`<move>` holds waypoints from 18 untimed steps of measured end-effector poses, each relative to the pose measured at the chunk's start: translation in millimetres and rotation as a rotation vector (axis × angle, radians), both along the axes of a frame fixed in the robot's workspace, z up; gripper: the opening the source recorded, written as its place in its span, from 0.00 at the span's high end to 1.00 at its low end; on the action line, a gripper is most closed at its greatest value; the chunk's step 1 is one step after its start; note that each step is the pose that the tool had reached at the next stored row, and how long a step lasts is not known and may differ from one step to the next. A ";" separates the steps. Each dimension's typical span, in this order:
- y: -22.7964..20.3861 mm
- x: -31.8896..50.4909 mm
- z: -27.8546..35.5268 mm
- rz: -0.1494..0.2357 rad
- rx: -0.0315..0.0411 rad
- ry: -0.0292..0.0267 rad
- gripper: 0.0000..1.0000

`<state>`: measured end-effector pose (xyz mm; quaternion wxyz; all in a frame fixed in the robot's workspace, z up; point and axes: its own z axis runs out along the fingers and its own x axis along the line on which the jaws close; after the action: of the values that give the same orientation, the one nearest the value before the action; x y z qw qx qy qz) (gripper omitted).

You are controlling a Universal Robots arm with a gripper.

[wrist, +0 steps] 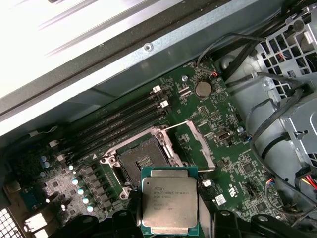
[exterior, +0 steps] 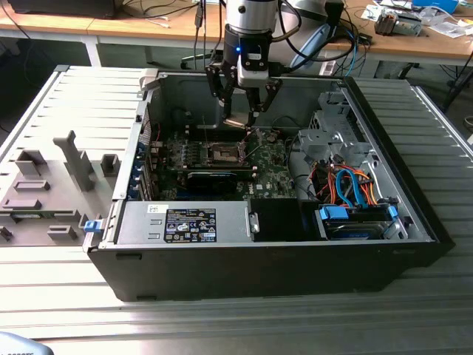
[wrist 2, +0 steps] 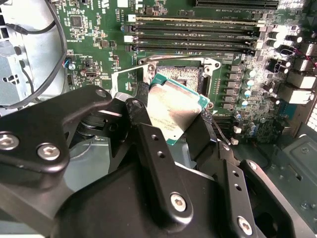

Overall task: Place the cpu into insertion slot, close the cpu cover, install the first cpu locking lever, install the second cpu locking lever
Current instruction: 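Place the cpu into insertion slot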

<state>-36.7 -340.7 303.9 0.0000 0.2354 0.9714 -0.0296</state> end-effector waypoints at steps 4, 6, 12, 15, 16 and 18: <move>0.0 0.0 0.0 -0.001 -0.0028 0.0000 0.45; 0.0 0.0 0.0 -0.002 -0.0039 0.0000 0.45; 0.0 0.0 0.0 -0.005 -0.0075 0.0000 0.45; 0.0 0.0 0.0 -0.009 -0.0093 0.0000 0.45; 0.0 0.0 0.0 -0.011 -0.0099 0.0000 0.45; 0.0 0.0 0.0 -0.013 -0.0110 0.0000 0.45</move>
<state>-36.7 -340.7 303.9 0.0011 0.2415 0.9698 -0.0349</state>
